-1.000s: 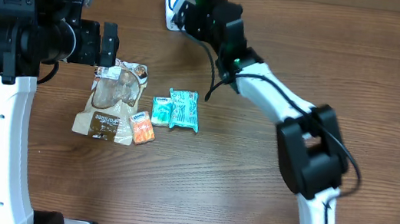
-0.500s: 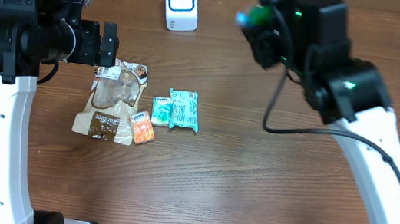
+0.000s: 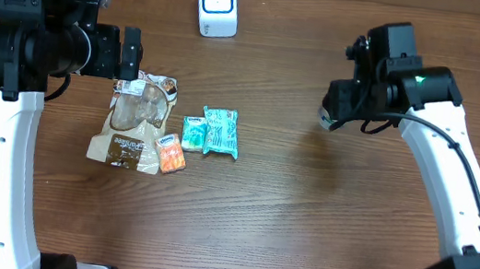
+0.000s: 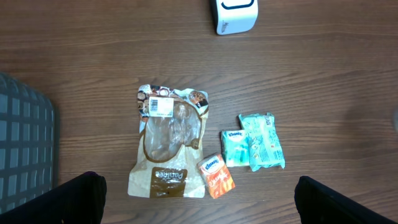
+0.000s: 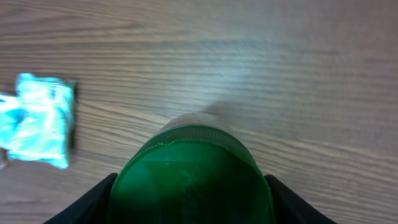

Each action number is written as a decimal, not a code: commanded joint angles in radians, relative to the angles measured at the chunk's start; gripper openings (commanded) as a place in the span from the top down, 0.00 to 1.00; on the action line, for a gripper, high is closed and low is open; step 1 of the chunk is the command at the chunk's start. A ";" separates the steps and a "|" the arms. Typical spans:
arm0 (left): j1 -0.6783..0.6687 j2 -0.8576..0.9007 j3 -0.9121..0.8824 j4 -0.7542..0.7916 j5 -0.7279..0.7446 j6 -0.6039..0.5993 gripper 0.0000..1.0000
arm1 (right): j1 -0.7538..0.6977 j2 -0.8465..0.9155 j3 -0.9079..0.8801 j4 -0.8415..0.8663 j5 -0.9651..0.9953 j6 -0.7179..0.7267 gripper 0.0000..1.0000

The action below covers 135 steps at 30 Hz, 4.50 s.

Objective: Scan the item barcode
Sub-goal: 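Carry the jar back and lower it right of the wipes pack, then open the right gripper and lift it off the jar, then move the right gripper left over the teal wipes pack, then lower the right gripper and grasp the teal wipes pack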

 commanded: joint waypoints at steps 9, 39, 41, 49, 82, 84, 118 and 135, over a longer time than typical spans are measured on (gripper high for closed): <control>0.005 -0.004 0.012 0.001 -0.003 -0.002 0.00 | -0.077 0.149 -0.082 0.063 -0.055 0.022 0.57; 0.005 -0.004 0.012 0.001 -0.003 -0.002 0.01 | -0.080 0.244 0.166 -0.131 -0.066 0.040 0.00; 0.005 -0.004 0.012 0.001 -0.003 -0.003 0.00 | -0.080 0.237 0.243 -0.192 -0.082 0.084 0.00; 0.005 -0.004 0.012 0.001 -0.003 -0.003 0.00 | -0.077 0.243 0.402 -0.216 -0.447 0.155 0.00; 0.005 -0.004 0.012 0.001 -0.003 -0.003 0.00 | 0.241 0.322 -0.238 0.535 -0.507 0.468 0.37; 0.005 -0.004 0.012 0.001 -0.003 -0.002 0.00 | 0.251 0.341 -0.250 0.558 -0.512 0.496 0.38; 0.005 -0.004 0.012 0.001 -0.003 -0.002 0.00 | 0.262 0.364 0.129 0.074 -0.343 -0.263 0.96; 0.005 -0.004 0.012 0.001 -0.003 -0.002 0.00 | 0.247 0.364 0.070 0.003 -0.256 0.607 0.00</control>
